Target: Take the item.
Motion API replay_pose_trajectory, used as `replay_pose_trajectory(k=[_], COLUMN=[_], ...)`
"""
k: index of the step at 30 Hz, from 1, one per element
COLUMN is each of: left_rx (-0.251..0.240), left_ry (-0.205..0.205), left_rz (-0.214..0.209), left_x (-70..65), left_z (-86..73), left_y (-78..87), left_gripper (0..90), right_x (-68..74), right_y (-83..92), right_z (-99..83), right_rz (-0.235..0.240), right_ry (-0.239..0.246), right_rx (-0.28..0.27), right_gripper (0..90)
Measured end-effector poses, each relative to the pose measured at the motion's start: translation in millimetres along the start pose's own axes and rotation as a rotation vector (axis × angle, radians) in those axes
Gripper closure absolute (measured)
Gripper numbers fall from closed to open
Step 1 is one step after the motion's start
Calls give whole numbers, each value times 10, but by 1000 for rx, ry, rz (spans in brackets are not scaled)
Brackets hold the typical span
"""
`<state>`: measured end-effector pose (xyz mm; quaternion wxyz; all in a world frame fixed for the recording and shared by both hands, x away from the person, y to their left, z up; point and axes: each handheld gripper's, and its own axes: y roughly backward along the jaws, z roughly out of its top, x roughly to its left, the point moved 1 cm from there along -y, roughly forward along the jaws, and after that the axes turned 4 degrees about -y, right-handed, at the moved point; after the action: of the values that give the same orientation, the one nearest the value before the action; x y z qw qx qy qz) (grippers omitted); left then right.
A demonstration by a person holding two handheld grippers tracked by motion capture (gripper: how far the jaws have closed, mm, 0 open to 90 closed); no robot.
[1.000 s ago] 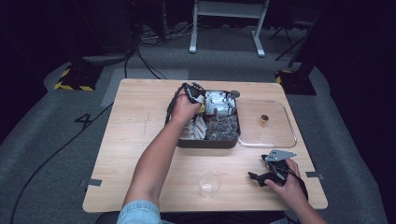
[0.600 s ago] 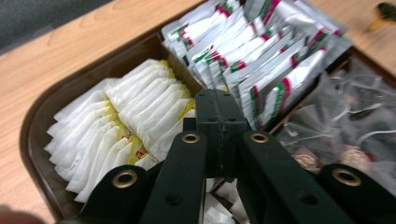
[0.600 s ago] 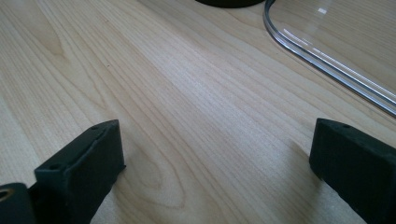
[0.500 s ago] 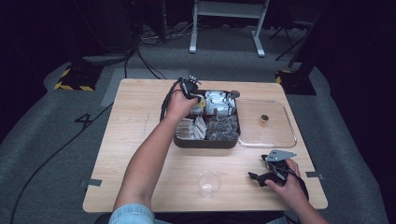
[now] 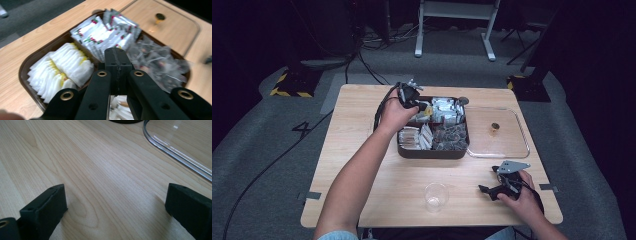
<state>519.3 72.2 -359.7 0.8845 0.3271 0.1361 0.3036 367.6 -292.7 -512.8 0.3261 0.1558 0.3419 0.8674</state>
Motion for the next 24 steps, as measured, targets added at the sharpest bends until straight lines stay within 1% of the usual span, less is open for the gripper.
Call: replay_pose_trajectory(k=[2, 3, 4, 6, 9, 14, 18, 20, 24], left_rx=[-3, -7, -10, -24, -47, -77, -85, -90, -115], left_ry=[-24, -27, -39, -54, -73, -114, -134, -142, -162], left_rz=[-21, -28, -35, -47, -76, -107, -125, -142, -162], left_x=[-65, -93, -126, -203, -327, -521, -678, -756, -906], left_z=[-6, -10, -14, -26, -51, -108, -174, -217, -308], left_y=[72, 96, 131, 204, 321, 512, 625, 674, 769], left_gripper=[900, 900, 900, 900, 900, 900, 900, 900, 900], right_x=[0, 0, -1, -2, -2, -2, -2, -2, -1], right_y=[0, 0, 0, 1, 2, 2, 2, 2, 1], right_z=[0, 0, 0, 0, 0, 0, 0, -1, -1], right_rz=[0, 0, 1, 1, 1, 0, 0, 0, 1], right_ry=[0, 0, 1, 1, 2, 3, 2, 2, 1], right_rx=[0, 0, 0, 0, 1, 2, 2, 2, 0], right_gripper=[38, 38, 38, 38, 39, 39, 39, 39, 39])
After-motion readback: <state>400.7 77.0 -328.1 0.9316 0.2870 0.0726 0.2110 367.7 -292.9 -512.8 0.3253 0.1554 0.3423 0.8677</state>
